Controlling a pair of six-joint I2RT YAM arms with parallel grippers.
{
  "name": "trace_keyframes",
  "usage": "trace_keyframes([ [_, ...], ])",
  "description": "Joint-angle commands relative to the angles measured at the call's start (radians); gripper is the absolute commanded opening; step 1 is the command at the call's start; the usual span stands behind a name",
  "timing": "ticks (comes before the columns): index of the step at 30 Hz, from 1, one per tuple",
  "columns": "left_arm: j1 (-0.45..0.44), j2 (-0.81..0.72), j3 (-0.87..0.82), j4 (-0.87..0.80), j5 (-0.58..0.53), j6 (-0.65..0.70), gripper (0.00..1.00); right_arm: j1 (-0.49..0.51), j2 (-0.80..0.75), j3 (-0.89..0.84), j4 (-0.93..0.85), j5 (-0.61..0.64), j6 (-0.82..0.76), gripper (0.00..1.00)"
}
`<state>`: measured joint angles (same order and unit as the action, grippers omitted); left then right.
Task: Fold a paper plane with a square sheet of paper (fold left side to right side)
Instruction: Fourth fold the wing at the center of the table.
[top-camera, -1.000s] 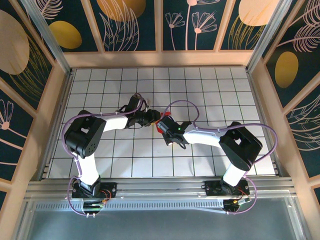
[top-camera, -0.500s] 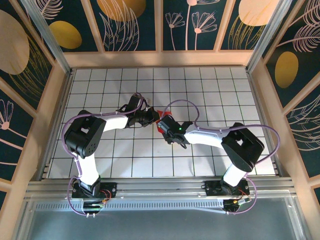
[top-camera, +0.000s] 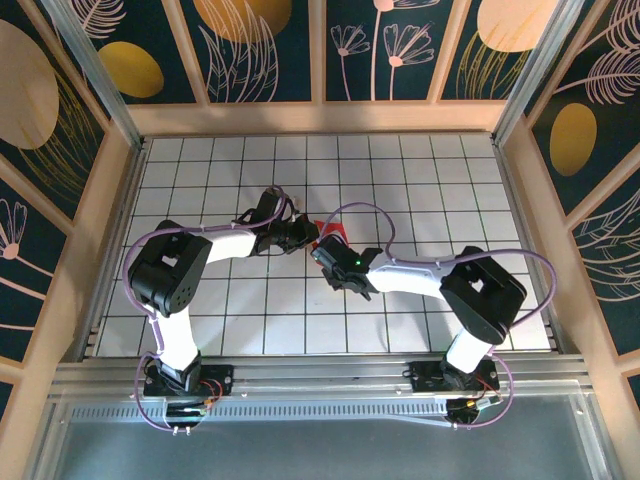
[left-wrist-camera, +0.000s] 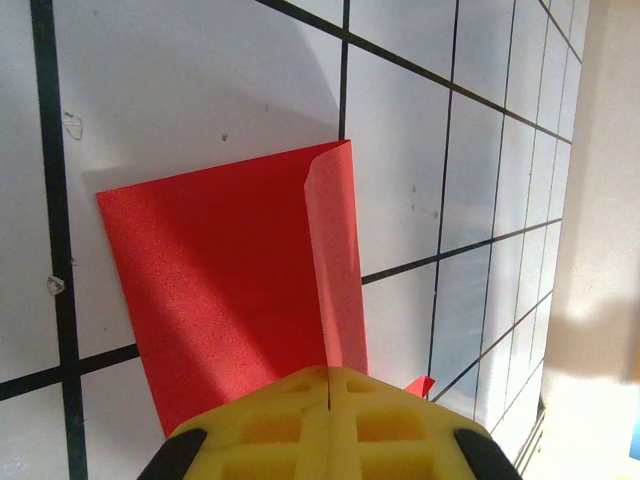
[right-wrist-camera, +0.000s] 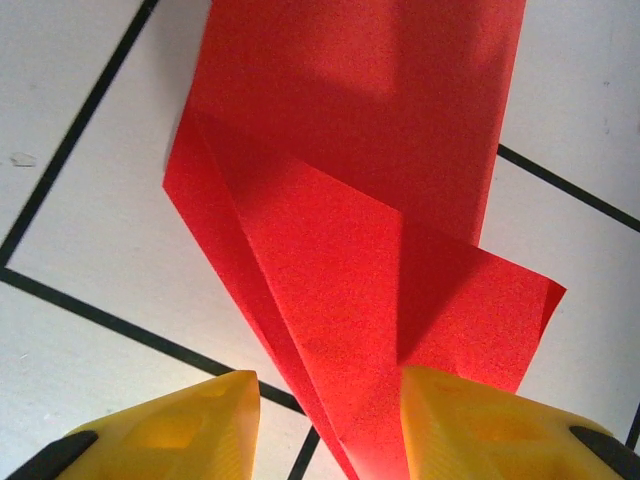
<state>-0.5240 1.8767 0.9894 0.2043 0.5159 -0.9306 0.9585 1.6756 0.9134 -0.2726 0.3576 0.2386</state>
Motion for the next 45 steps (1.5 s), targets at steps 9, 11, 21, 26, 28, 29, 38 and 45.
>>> trace_keyframes([
  [9,-0.005,-0.043,0.023,-0.017,0.013,-0.029,0.00,0.003,0.017,-0.039,0.020,0.087,0.048,0.37],
  [11,-0.005,-0.045,0.025,-0.018,0.012,-0.030,0.00,0.003,0.018,-0.044,0.016,0.094,0.051,0.36],
  [21,-0.005,-0.029,0.032,-0.025,0.010,-0.029,0.00,0.003,-0.002,-0.054,0.015,0.093,0.050,0.27],
  [26,-0.005,-0.024,0.033,-0.028,0.008,-0.028,0.00,0.004,-0.002,-0.057,0.018,0.088,0.050,0.23],
  [28,-0.005,-0.022,0.032,-0.029,0.008,-0.027,0.00,0.005,0.000,-0.057,0.018,0.087,0.050,0.21],
  [29,-0.004,-0.020,0.032,-0.029,0.009,-0.026,0.00,0.005,0.000,-0.058,0.017,0.086,0.051,0.20],
  [38,-0.002,-0.028,0.022,-0.025,0.001,-0.025,0.09,0.006,0.021,-0.061,0.016,0.066,0.049,0.10],
  [45,0.075,-0.140,-0.051,-0.051,-0.001,0.012,0.26,-0.008,0.023,-0.063,0.029,-0.023,0.033,0.05],
])
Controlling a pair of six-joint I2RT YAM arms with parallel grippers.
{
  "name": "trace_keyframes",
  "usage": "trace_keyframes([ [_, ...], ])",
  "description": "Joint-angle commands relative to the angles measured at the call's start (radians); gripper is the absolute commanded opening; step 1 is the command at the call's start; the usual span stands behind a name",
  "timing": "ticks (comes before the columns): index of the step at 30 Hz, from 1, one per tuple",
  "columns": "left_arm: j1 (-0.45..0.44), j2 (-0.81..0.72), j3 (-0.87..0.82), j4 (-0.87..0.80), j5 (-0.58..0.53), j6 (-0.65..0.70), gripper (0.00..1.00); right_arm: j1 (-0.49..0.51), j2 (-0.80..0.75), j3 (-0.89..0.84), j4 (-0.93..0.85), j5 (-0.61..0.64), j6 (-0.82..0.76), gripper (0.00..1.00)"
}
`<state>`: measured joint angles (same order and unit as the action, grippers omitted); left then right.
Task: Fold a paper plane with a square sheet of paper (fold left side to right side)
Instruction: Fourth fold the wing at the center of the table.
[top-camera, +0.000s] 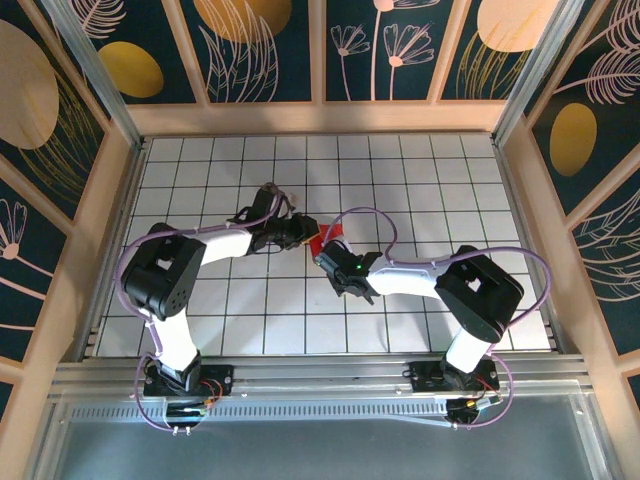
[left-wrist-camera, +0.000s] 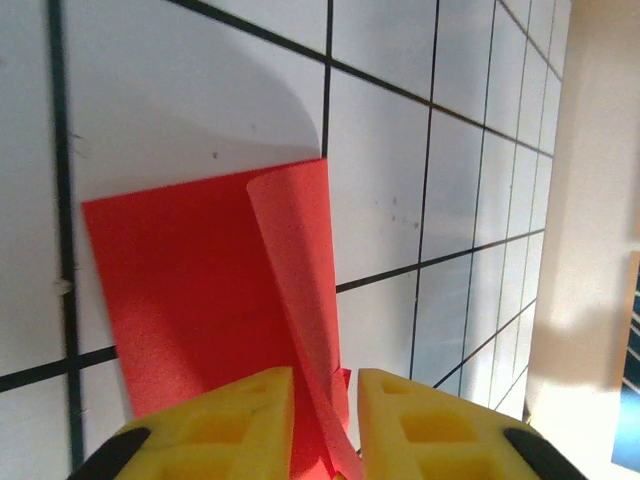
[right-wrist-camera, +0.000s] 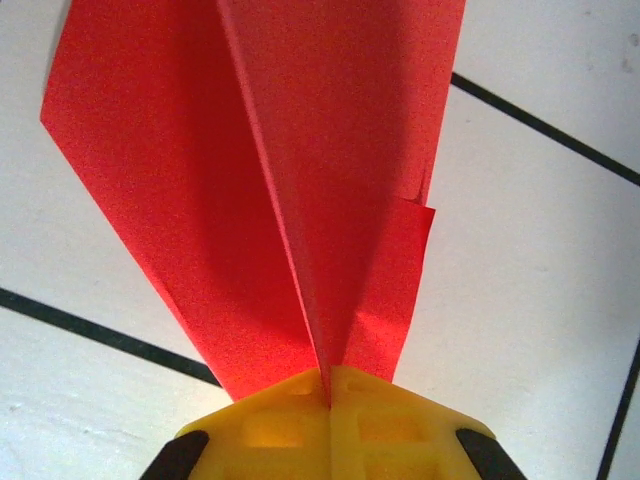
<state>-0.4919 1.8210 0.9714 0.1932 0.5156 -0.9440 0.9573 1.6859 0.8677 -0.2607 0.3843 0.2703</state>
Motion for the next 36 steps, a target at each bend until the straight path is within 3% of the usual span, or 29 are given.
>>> trace_keyframes([
  [1,0.056,-0.101,-0.041,-0.055,-0.002,0.039,0.28,-0.013,0.011,-0.016,0.021,-0.076,-0.003,0.05],
  [7,0.125,-0.221,-0.107,-0.125,0.014,0.103,0.34,-0.080,0.000,-0.034,0.046,-0.301,-0.026,0.05],
  [12,0.130,-0.257,-0.151,-0.161,0.035,0.152,0.34,-0.167,0.012,-0.080,0.092,-0.552,-0.020,0.05],
  [17,0.119,-0.261,-0.219,-0.133,0.085,0.157,0.32,-0.233,0.038,-0.095,0.092,-0.699,-0.008,0.06],
  [25,0.004,-0.171,-0.208,-0.032,0.098,0.087,0.34,-0.279,0.058,-0.101,0.103,-0.774,0.039,0.07],
  [36,-0.037,-0.025,-0.083,-0.019,0.070,0.059,0.36,-0.279,0.067,-0.101,0.113,-0.760,0.049,0.07],
])
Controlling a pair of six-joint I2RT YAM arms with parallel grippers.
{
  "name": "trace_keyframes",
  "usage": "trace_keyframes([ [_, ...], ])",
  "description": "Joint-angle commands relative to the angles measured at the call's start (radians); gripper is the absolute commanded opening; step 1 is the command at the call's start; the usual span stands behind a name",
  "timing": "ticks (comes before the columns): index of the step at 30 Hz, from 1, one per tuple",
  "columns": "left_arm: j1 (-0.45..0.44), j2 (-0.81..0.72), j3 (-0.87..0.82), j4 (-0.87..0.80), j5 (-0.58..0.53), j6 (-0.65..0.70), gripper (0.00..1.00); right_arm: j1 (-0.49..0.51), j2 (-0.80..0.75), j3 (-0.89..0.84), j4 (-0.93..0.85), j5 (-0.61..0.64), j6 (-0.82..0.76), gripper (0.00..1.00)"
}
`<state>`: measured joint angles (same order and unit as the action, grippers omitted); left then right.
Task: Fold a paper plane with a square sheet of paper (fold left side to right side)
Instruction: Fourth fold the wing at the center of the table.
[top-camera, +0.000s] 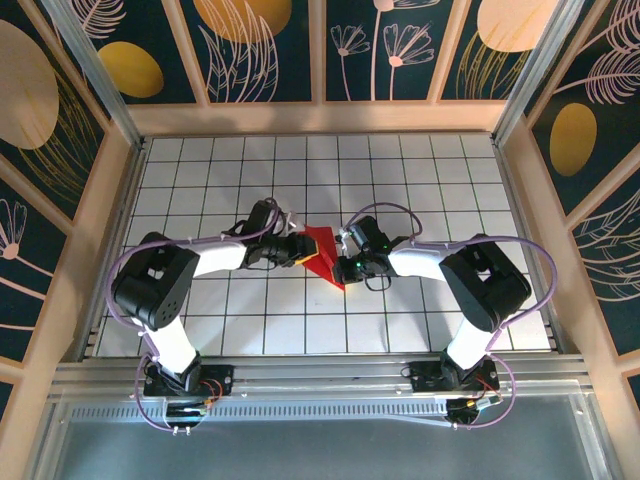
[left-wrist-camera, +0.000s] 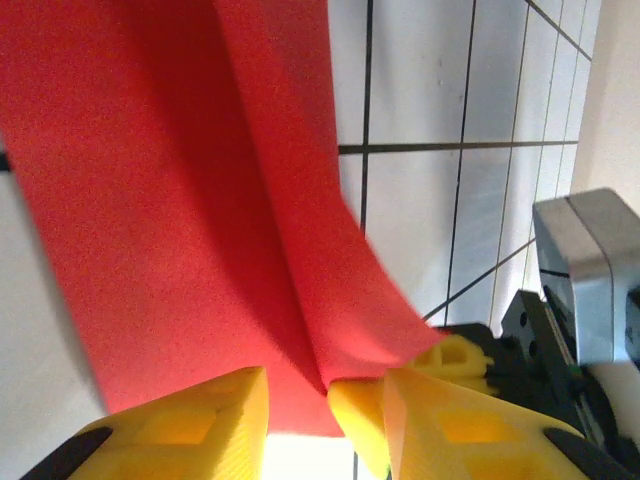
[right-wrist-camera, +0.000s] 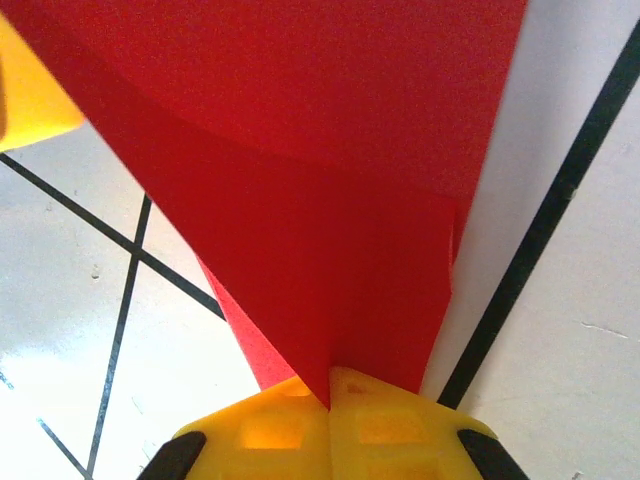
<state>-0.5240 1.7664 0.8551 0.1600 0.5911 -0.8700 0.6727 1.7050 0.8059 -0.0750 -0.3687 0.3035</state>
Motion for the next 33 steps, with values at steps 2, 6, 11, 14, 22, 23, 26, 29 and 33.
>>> trace_keyframes([
  [2,-0.007,0.049,0.050,0.009,-0.007,-0.013,0.36,0.005,0.050,-0.037,-0.072,-0.004,0.016,0.08],
  [6,-0.007,0.085,0.090,-0.027,-0.032,0.007,0.38,0.005,0.051,-0.039,-0.071,-0.004,0.013,0.08],
  [11,-0.007,0.114,0.111,-0.032,-0.048,0.005,0.42,0.005,0.049,-0.043,-0.073,-0.004,0.010,0.08],
  [14,-0.007,0.131,0.112,-0.041,-0.054,0.012,0.42,0.006,0.050,-0.046,-0.071,-0.004,0.010,0.08],
  [22,-0.007,0.168,0.178,-0.119,-0.103,0.048,0.42,0.005,0.047,-0.043,-0.072,-0.006,0.003,0.09],
  [23,-0.007,0.174,0.185,-0.128,-0.107,0.052,0.42,0.005,0.047,-0.042,-0.071,-0.007,0.003,0.09],
  [26,-0.007,0.193,0.202,-0.151,-0.115,0.064,0.42,0.005,0.047,-0.038,-0.070,-0.012,0.000,0.09],
  [29,-0.007,0.208,0.214,-0.177,-0.134,0.079,0.42,0.005,0.043,-0.032,-0.070,-0.017,0.000,0.11],
  [33,-0.007,0.225,0.229,-0.219,-0.153,0.102,0.42,0.005,0.025,-0.024,-0.064,-0.029,-0.001,0.16],
])
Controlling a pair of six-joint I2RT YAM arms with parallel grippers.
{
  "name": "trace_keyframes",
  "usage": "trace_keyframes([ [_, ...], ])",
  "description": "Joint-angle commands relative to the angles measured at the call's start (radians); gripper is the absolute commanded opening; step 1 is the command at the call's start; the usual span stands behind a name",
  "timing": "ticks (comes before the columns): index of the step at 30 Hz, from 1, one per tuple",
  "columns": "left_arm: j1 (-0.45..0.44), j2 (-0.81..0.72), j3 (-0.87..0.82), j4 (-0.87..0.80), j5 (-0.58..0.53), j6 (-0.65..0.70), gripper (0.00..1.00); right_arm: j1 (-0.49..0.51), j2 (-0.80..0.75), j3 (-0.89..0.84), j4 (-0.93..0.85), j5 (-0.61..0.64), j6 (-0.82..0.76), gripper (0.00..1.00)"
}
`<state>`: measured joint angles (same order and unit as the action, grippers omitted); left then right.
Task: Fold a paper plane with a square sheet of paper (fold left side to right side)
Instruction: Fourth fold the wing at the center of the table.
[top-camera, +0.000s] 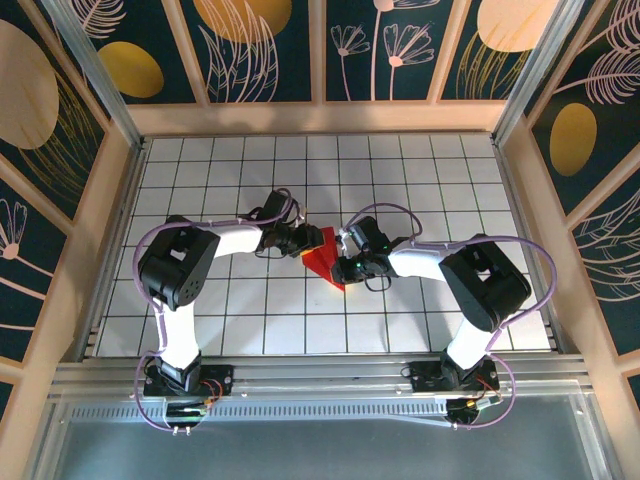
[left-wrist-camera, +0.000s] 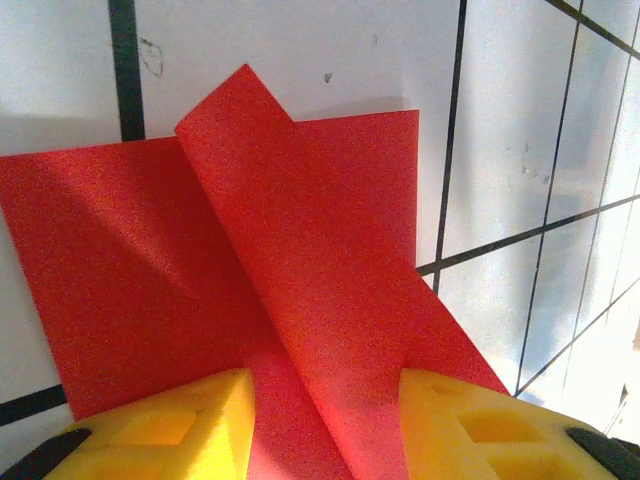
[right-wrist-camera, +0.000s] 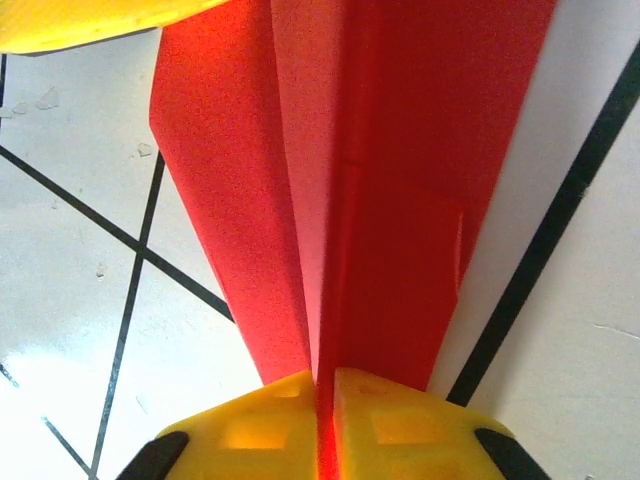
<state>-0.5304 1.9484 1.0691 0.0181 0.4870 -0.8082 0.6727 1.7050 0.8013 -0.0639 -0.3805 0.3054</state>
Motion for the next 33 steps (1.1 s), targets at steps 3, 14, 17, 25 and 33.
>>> trace_keyframes([
  [3,0.000,0.047,0.015,-0.097,-0.063,0.051,0.42,0.005,0.007,-0.012,-0.070,-0.024,-0.003,0.19],
  [14,0.000,0.051,0.015,-0.107,-0.076,0.052,0.42,-0.035,-0.125,0.025,-0.117,-0.070,-0.002,0.41],
  [17,0.000,0.046,0.015,-0.106,-0.076,0.052,0.42,-0.090,-0.178,0.010,-0.096,-0.126,0.004,0.48],
  [25,0.000,0.040,0.016,-0.099,-0.073,0.048,0.42,-0.150,-0.124,-0.001,0.060,-0.256,0.055,0.47],
  [33,0.000,0.040,0.017,-0.097,-0.070,0.045,0.42,-0.135,0.010,0.056,0.125,-0.260,0.070,0.41],
])
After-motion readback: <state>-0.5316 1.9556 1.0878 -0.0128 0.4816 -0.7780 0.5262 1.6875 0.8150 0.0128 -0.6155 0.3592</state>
